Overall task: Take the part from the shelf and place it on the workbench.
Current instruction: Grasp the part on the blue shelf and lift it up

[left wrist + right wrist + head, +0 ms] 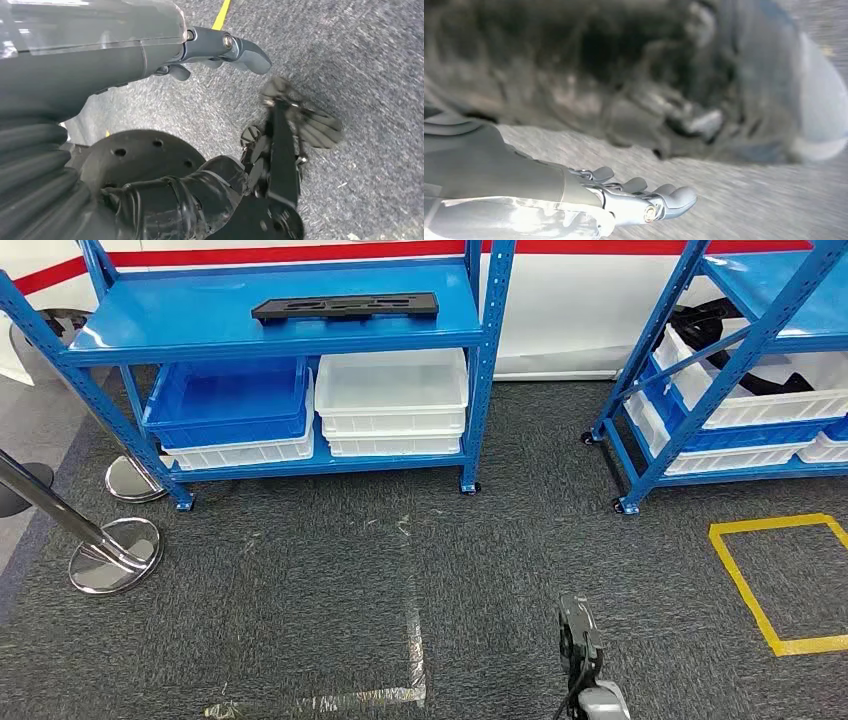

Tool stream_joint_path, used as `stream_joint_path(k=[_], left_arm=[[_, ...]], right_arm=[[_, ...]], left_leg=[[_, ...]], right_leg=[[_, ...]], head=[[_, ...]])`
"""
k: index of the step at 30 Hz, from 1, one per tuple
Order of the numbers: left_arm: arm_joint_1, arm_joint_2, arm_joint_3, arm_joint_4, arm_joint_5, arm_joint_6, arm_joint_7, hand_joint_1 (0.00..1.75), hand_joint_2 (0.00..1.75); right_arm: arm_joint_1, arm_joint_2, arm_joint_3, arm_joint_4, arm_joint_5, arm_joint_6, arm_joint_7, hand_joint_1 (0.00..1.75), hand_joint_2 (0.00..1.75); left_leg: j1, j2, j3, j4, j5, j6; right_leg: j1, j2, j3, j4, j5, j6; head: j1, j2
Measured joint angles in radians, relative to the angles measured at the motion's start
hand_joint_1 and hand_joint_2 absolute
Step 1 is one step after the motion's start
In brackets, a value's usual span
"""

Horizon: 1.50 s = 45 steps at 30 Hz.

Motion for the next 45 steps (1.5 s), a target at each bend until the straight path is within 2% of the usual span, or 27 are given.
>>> stream_joint_path(k=[3, 6, 8, 10, 11, 12, 13, 15, 16, 17, 19, 21, 22, 23, 25, 26, 27, 28, 30, 31, 32, 33, 36, 39, 41, 45], left_arm=[[-0.008, -0.005, 0.023, 0.005, -0.016, 0.002, 0.002, 0.00, 1.75], [-0.012, -0.011, 0.048, 0.010, -0.036, 0.008, 0.004, 0.00, 1.75], [-0.013, -0.014, 0.064, 0.012, -0.050, 0.011, 0.005, 0.00, 1.75], [-0.015, -0.016, 0.080, 0.015, -0.065, 0.013, 0.006, 0.00, 1.75], [-0.016, -0.016, 0.087, 0.016, -0.072, 0.013, 0.006, 0.00, 1.75], [-0.018, -0.017, 0.093, 0.017, -0.079, 0.013, 0.007, 0.00, 1.75], [-0.019, -0.019, 0.099, 0.018, -0.087, 0.013, 0.008, 0.00, 1.75], [-0.021, -0.024, 0.110, 0.021, -0.101, 0.013, 0.008, 0.00, 1.75], [-0.022, -0.027, 0.115, 0.023, -0.108, 0.013, 0.009, 0.00, 1.75], [-0.024, -0.029, 0.121, 0.025, -0.115, 0.014, 0.009, 0.00, 1.75], [-0.028, -0.033, 0.132, 0.027, -0.128, 0.014, 0.010, 0.00, 1.75], [-0.031, -0.034, 0.143, 0.029, -0.142, 0.016, 0.010, 0.00, 1.75], [-0.032, -0.035, 0.149, 0.030, -0.149, 0.016, 0.010, 0.00, 1.75], [-0.032, -0.035, 0.154, 0.031, -0.157, 0.017, 0.010, 0.00, 1.75], [-0.033, -0.036, 0.166, 0.032, -0.173, 0.018, 0.010, 0.00, 1.75], [-0.034, -0.036, 0.171, 0.032, -0.180, 0.018, 0.010, 0.00, 1.75], [-0.035, -0.036, 0.177, 0.032, -0.187, 0.018, 0.010, 0.00, 1.75], [-0.036, -0.036, 0.183, 0.033, -0.195, 0.019, 0.010, 0.00, 1.75], [-0.037, -0.036, 0.192, 0.034, -0.209, 0.019, 0.008, 0.00, 1.75], [-0.038, -0.038, 0.196, 0.035, -0.216, 0.019, 0.008, 0.00, 1.75], [-0.041, -0.039, 0.202, 0.036, -0.223, 0.019, 0.006, 0.00, 1.75], [-0.043, -0.040, 0.207, 0.038, -0.231, 0.020, 0.005, 0.00, 1.75], [-0.046, -0.042, 0.222, 0.040, -0.252, 0.023, 0.003, 0.00, 1.75], [-0.048, -0.043, 0.232, 0.041, -0.270, 0.027, 0.001, 0.00, 1.75], [-0.048, -0.043, 0.232, 0.041, -0.274, 0.027, 0.000, 0.00, 1.75], [-0.048, -0.043, 0.232, 0.041, -0.274, 0.027, 0.000, 0.00, 1.75]], right_arm=[[-0.024, -0.008, 0.055, -0.044, 0.003, -0.015, 0.024, 0.00, 0.00], [-0.047, -0.014, 0.120, -0.107, 0.008, -0.035, 0.055, 0.00, 0.00], [-0.064, -0.015, 0.171, -0.148, 0.012, -0.045, 0.076, 0.00, 0.00], [-0.085, -0.015, 0.226, -0.185, 0.017, -0.055, 0.100, 0.00, 0.00], [-0.096, -0.016, 0.252, -0.203, 0.021, -0.059, 0.112, 0.00, 0.00], [-0.107, -0.016, 0.276, -0.220, 0.026, -0.062, 0.125, 0.00, 0.00], [-0.119, -0.015, 0.299, -0.237, 0.032, -0.064, 0.139, 0.00, 0.00], [-0.148, -0.015, 0.352, -0.273, 0.044, -0.068, 0.167, 0.00, 0.00], [-0.165, -0.015, 0.381, -0.292, 0.050, -0.070, 0.181, 0.00, 0.00], [-0.182, -0.014, 0.412, -0.309, 0.057, -0.072, 0.194, 0.00, 0.00], [-0.208, -0.012, 0.467, -0.342, 0.068, -0.074, 0.220, 0.00, 0.00], [-0.230, -0.009, 0.525, -0.375, 0.079, -0.076, 0.245, 0.00, 0.00], [-0.243, -0.008, 0.555, -0.391, 0.086, -0.077, 0.259, 0.00, 0.00], [-0.259, -0.005, 0.587, -0.407, 0.093, -0.080, 0.273, 0.00, 0.00], [-0.291, -0.001, 0.647, -0.438, 0.109, -0.085, 0.301, 0.00, 0.00], [-0.304, 0.002, 0.678, -0.452, 0.117, -0.086, 0.315, 0.00, 0.00], [-0.316, 0.003, 0.709, -0.465, 0.126, -0.087, 0.331, 0.00, 0.00], [-0.327, 0.005, 0.740, -0.478, 0.135, -0.087, 0.346, 0.00, 0.00], [-0.352, 0.008, 0.800, -0.505, 0.154, -0.088, 0.376, 0.00, 0.00], [-0.367, 0.010, 0.827, -0.518, 0.164, -0.088, 0.390, 0.00, 0.00], [-0.383, 0.012, 0.854, -0.532, 0.174, -0.088, 0.406, 0.00, 0.00], [-0.399, 0.014, 0.883, -0.545, 0.184, -0.088, 0.422, 0.00, 0.00], [-0.439, 0.016, 0.973, -0.584, 0.213, -0.088, 0.468, 0.00, 0.00], [-0.464, 0.017, 1.030, -0.613, 0.238, -0.088, 0.504, 0.00, 0.00], [-0.467, 0.017, 1.037, -0.618, 0.243, -0.088, 0.511, 0.00, 0.00], [-0.468, 0.017, 1.037, -0.619, 0.244, -0.088, 0.512, 0.00, 0.00]], left_leg=[[-0.004, -0.003, 0.006, -0.021, -0.005, 0.005], [-0.001, -0.004, 0.008, -0.028, 0.000, 0.020], [0.000, -0.003, 0.010, -0.035, 0.005, 0.032], [-0.004, -0.002, 0.009, -0.035, 0.006, 0.039], [-0.006, -0.002, 0.009, -0.035, 0.006, 0.040], [-0.008, -0.003, 0.009, -0.034, 0.006, 0.041], [-0.010, -0.004, 0.012, -0.034, 0.005, 0.041], [-0.013, -0.006, 0.017, -0.034, 0.003, 0.041], [-0.015, -0.006, 0.017, -0.033, 0.001, 0.039], [-0.016, -0.005, 0.015, -0.032, 0.001, 0.036], [-0.017, -0.005, 0.008, -0.032, 0.003, 0.028], [-0.017, -0.005, 0.005, -0.028, 0.000, 0.017], [-0.016, -0.005, -0.003, -0.009, -0.014, 0.012], [-0.016, -0.004, -0.021, 0.030, -0.038, 0.006], [-0.010, -0.004, -0.084, 0.161, -0.100, -0.004], [-0.008, -0.003, -0.114, 0.219, -0.118, -0.009], [-0.005, -0.003, -0.130, 0.248, -0.118, -0.013], [-0.002, -0.003, -0.126, 0.236, -0.099, -0.017], [0.005, -0.002, -0.074, 0.119, -0.032, -0.024], [0.005, -0.004, -0.045, 0.058, -0.009, -0.025], [0.005, -0.005, -0.026, 0.016, 0.003, -0.022], [0.004, -0.007, -0.018, -0.004, 0.004, -0.017], [0.001, -0.008, -0.021, -0.007, 0.006, 0.006], [0.003, -0.006, -0.019, -0.013, 0.012, 0.025], [0.003, -0.006, -0.019, -0.013, 0.012, 0.028], [0.003, -0.006, -0.019, -0.013, 0.012, 0.028]], right_leg=[[0.003, 0.001, -0.004, 0.000, 0.001, 0.011], [0.000, -0.001, -0.007, 0.003, -0.003, 0.027], [-0.003, -0.006, -0.038, 0.072, -0.046, 0.033], [-0.004, -0.009, -0.100, 0.206, -0.108, 0.036], [-0.003, -0.009, -0.127, 0.262, -0.125, 0.037], [-0.003, -0.009, -0.140, 0.287, -0.123, 0.035], [-0.001, -0.009, -0.134, 0.269, -0.100, 0.032], [0.005, -0.009, -0.079, 0.141, -0.024, 0.016], [0.010, -0.010, -0.049, 0.073, 0.004, 0.008], [0.014, -0.011, -0.029, 0.027, 0.017, 0.001], [0.019, -0.012, -0.019, -0.001, 0.017, -0.004], [0.014, -0.013, -0.016, -0.010, 0.021, -0.009], [0.010, -0.014, -0.014, -0.015, 0.024, -0.014], [0.006, -0.015, -0.012, -0.020, 0.027, -0.018], [0.005, -0.016, -0.013, -0.020, 0.028, -0.022], [0.004, -0.015, -0.014, -0.019, 0.027, -0.022], [0.004, -0.016, -0.014, -0.017, 0.026, -0.021], [0.002, -0.015, -0.014, -0.014, 0.024, -0.020], [-0.002, -0.015, -0.015, -0.003, 0.018, -0.012], [-0.002, -0.013, -0.019, 0.005, 0.013, -0.005], [-0.001, -0.012, -0.023, 0.012, 0.010, 0.001], [0.001, -0.011, -0.028, 0.017, 0.008, 0.007], [0.000, -0.010, -0.034, 0.019, 0.007, 0.020], [-0.004, -0.012, -0.067, 0.093, -0.042, 0.028], [-0.004, -0.012, -0.085, 0.133, -0.065, 0.029], [-0.004, -0.012, -0.087, 0.138, -0.067, 0.030]], head=[[0.001, 0.000], [0.002, 0.000], [0.003, 0.000], [0.004, 0.000], [0.004, 0.000], [0.004, 0.000], [0.004, 0.000], [0.004, 0.000], [0.003, 0.000], [0.003, 0.000], [0.003, 0.000], [0.002, 0.000], [0.001, 0.000], [0.000, 0.000], [-0.002, 0.000], [-0.002, 0.000], [-0.002, 0.000], [-0.002, 0.000], [-0.002, 0.000], [-0.004, 0.000], [-0.006, 0.000], [-0.007, 0.000], [-0.008, 0.000], [-0.003, 0.000], [-0.002, 0.000], [-0.002, 0.000]])
